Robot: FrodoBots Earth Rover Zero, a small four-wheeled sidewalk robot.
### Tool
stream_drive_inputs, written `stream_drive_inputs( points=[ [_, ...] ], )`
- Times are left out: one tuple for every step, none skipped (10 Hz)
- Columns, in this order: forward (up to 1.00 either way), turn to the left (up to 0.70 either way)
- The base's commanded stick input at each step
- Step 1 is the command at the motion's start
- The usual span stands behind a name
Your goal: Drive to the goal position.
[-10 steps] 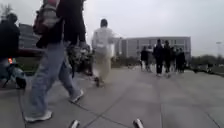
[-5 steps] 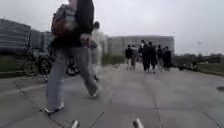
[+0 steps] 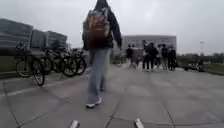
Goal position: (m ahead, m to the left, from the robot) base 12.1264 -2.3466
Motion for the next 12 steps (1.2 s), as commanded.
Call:
stream_drive_inputs(
  points=[
    [0.76, -0.05],
    [0.76, -0.05],
    [0.76, -0.05],
    [0.76, -0.06],
    [0.76, -0.28],
    [0.76, -0.38],
    [0.76, -0.38],
    [0.76, -0.38],
    [0.76, -0.38],
    [0.76, -0.38],
    [0.76, -0.38],
    [0.76, -0.38]
  ],
)
